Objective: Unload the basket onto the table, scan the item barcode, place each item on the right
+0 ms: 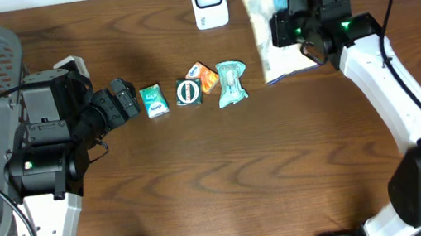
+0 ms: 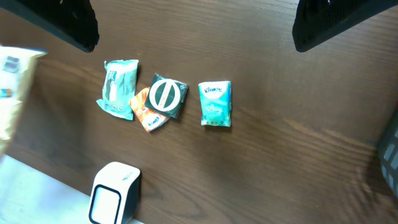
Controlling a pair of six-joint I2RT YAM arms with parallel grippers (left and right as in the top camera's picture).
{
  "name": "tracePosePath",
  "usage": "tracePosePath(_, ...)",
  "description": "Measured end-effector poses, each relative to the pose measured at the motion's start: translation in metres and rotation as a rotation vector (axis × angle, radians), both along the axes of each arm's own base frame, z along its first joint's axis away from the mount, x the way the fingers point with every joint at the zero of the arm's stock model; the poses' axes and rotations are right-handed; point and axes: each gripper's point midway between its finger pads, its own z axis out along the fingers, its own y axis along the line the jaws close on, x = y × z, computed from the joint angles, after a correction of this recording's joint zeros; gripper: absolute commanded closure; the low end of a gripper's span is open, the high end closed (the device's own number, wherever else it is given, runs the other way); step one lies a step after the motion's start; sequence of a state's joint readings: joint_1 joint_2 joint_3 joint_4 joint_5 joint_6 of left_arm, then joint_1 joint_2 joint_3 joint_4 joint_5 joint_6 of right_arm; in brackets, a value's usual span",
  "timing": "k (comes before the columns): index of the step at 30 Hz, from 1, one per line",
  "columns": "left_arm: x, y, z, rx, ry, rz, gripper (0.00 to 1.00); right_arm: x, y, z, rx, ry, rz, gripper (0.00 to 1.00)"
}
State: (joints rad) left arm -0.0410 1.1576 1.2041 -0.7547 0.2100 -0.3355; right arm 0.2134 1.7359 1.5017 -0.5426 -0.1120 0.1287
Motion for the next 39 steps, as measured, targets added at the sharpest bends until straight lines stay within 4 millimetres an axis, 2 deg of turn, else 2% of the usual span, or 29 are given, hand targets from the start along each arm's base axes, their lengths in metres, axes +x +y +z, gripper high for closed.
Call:
tracePosePath(4,0.0,0.0,0.0,0.0,0.0,0.0,0.02,-0.001,-0.026,0.01,-0.276,-0.049,-0.07,0.99)
tracePosePath(8,0.0,0.0,0.0,0.0,0.0,0.0,0.02,-0.004,-0.05,-0.01,-0.447,0.006,-0.12,0.99)
tracePosePath(11,0.0,0.0,0.0,0.0,0.0,0.0,0.02,-0.001,-0.06,-0.04,-0.529,0.076,-0.13,0.99)
tracePosePath(16,0.0,0.0,0.0,0.0,0.0,0.0,0.02,-0.004,-0.067,-0.104,-0.661,0.217,-0.117,0.98)
tracePosePath(18,0.0,0.0,0.0,0.0,0.0,0.0,0.02,-0.006,-0.066,-0.118,-0.713,0.244,-0.115,0.94)
tracePosePath(21,0.0,0.0,0.0,0.0,0.0,0.0,0.02,-0.01,-0.057,-0.13,-0.774,0.259,-0.096,0.86)
tracePosePath(23,0.0,0.0,0.0,0.0,0.0,0.0,0.02,-0.013,-0.046,-0.131,-0.788,0.256,-0.073,0.73)
tracePosePath(24,0.0,0.0,0.0,0.0,0.0,0.0,0.02,-0.016,-0.038,-0.132,-0.792,0.256,-0.051,0.63)
tracePosePath(26,0.0,0.0,0.0,0.0,0.0,0.0,0.02,-0.021,-0.022,-0.135,-0.78,0.257,-0.005,0.56)
tracePosePath(31,0.0,0.0,0.0,0.0,0.0,0.0,0.02,-0.036,0.032,-0.147,-0.644,0.272,0.142,0.56)
tracePosePath(33,0.0,0.0,0.0,0.0,0.0,0.0,0.02,-0.042,0.046,-0.15,-0.595,0.285,0.176,0.55)
tracePosePath(36,0.0,0.0,0.0,0.0,0.0,0.0,0.02,-0.049,0.055,-0.148,-0.555,0.315,0.197,0.54)
tracePosePath(39,0.0,0.0,0.0,0.0,0.0,0.0,0.02,-0.045,0.054,-0.133,-0.532,0.327,0.183,0.47)
